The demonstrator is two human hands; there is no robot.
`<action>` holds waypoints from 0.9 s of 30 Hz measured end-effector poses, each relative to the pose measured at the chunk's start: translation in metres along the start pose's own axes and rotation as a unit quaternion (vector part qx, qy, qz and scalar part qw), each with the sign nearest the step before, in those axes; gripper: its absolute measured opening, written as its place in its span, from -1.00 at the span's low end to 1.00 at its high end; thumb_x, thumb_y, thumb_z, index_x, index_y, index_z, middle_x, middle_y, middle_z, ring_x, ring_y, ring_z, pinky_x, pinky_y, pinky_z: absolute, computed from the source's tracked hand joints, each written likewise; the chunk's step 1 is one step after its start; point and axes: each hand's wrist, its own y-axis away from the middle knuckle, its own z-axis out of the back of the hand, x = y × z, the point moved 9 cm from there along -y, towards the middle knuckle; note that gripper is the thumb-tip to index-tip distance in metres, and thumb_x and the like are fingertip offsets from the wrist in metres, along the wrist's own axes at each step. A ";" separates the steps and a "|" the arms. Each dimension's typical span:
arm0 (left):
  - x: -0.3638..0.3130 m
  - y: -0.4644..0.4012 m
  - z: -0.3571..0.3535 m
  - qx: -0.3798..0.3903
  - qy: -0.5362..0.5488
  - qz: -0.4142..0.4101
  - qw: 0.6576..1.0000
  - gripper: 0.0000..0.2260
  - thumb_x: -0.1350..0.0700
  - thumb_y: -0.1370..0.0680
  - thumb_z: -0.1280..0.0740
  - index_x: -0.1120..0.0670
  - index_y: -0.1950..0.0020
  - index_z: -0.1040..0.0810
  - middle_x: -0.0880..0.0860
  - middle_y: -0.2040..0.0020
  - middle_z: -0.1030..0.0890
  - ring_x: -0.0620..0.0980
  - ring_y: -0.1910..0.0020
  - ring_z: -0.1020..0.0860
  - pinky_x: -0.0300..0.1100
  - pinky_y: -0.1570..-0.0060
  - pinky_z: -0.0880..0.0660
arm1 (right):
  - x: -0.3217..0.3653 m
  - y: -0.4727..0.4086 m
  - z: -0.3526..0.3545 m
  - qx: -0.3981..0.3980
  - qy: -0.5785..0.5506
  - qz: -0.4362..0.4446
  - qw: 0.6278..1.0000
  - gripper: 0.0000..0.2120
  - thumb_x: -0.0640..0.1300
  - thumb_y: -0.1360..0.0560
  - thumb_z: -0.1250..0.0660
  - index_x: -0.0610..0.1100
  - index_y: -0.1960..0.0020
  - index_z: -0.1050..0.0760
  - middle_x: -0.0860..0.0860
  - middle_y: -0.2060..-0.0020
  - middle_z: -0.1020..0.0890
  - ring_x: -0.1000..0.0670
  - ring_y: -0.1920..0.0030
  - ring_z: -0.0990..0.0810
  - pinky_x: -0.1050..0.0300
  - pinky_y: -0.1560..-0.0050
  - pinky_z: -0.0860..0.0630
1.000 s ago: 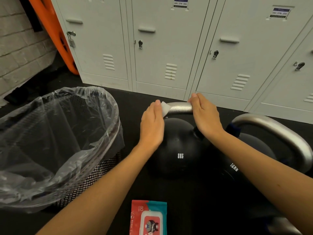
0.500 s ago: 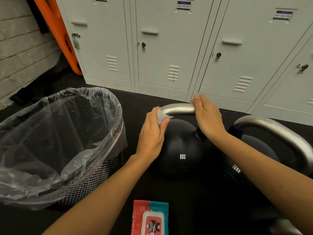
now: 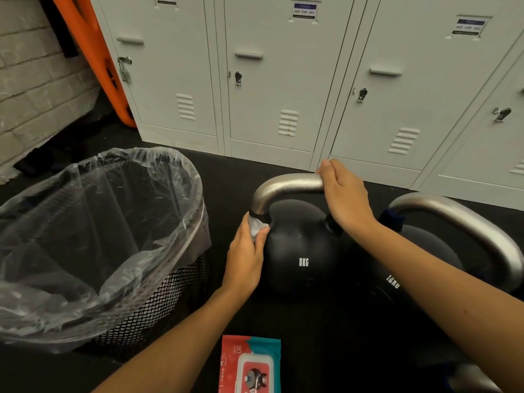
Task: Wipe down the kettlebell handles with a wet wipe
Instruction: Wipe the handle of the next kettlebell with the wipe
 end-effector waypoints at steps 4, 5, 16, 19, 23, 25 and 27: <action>-0.016 -0.006 0.010 -0.026 0.013 -0.021 0.999 -0.39 -0.23 -0.55 -0.16 0.03 -0.53 -0.21 0.06 -0.40 -0.44 -0.03 -0.38 -0.40 -0.04 -0.37 -0.35 | 0.000 -0.001 0.000 -0.006 0.005 -0.003 1.000 -0.66 -0.03 -0.70 -0.02 -0.17 0.02 -0.49 0.05 0.32 -0.45 0.10 0.30 -0.39 0.29 0.23 -0.30; -0.025 -0.008 0.014 -0.036 0.015 -0.033 0.999 -0.41 -0.17 -0.57 -0.19 0.04 -0.54 -0.19 0.07 -0.42 -0.42 -0.02 -0.39 -0.38 -0.11 -0.39 -0.32 | 0.000 -0.001 0.000 -0.008 0.007 -0.003 1.000 -0.65 -0.03 -0.70 -0.01 -0.18 0.01 -0.49 0.05 0.32 -0.45 0.10 0.30 -0.39 0.30 0.23 -0.30; -0.111 -0.023 0.022 -0.096 -0.199 -0.278 0.935 -0.47 -0.20 -0.57 -0.14 0.11 -0.41 -0.39 0.05 -0.34 -0.51 0.02 -0.47 -0.27 0.12 -0.49 0.11 | -0.005 -0.005 -0.001 0.035 -0.060 -0.042 0.997 -0.69 -0.01 -0.68 -0.08 -0.07 0.04 -0.54 0.06 0.22 -0.51 0.12 0.22 -0.42 0.25 0.17 -0.34; -0.133 -0.023 0.013 -0.091 -0.250 -0.322 0.909 -0.48 -0.22 -0.56 -0.14 0.09 -0.38 -0.44 0.02 -0.28 -0.56 0.00 -0.47 -0.28 0.21 -0.47 0.13 | -0.008 -0.010 0.004 0.054 -0.174 -0.106 0.978 -0.72 -0.05 -0.66 -0.11 -0.02 0.10 -0.55 0.04 0.17 -0.59 0.07 0.11 -0.52 0.22 0.03 -0.42; -0.155 -0.025 0.003 -0.070 -0.262 -0.325 0.906 -0.33 -0.25 -0.51 -0.24 0.12 -0.49 -0.27 0.04 -0.31 -0.54 -0.03 -0.45 -0.32 0.20 -0.46 0.20 | 0.006 -0.012 0.028 -0.002 -0.225 -0.064 0.972 -0.81 -0.09 -0.64 -0.16 -0.06 0.04 -0.54 0.03 0.18 -0.64 0.12 0.10 -0.60 0.19 -0.08 -0.49; -0.155 -0.029 0.003 -0.058 -0.236 -0.292 0.925 -0.23 -0.27 -0.48 -0.29 0.12 -0.53 -0.15 0.00 -0.27 -0.55 -0.04 -0.46 -0.27 0.15 -0.45 0.25 | 0.032 -0.004 0.036 -0.016 -0.172 0.042 0.984 -0.89 -0.11 -0.62 -0.23 -0.07 0.00 -0.54 0.06 0.17 -0.61 0.20 0.14 -0.57 0.37 0.05 -0.44; -0.148 -0.032 0.005 -0.063 -0.209 -0.257 0.941 -0.20 -0.26 -0.45 -0.33 0.10 -0.54 -0.12 -0.02 -0.27 -0.53 -0.04 -0.45 -0.23 0.15 -0.46 0.22 | 0.057 0.008 0.030 0.008 -0.118 0.144 0.983 -0.93 -0.15 -0.60 -0.28 -0.08 -0.03 -0.54 0.07 0.12 -0.60 0.16 0.11 -0.54 0.39 0.05 -0.42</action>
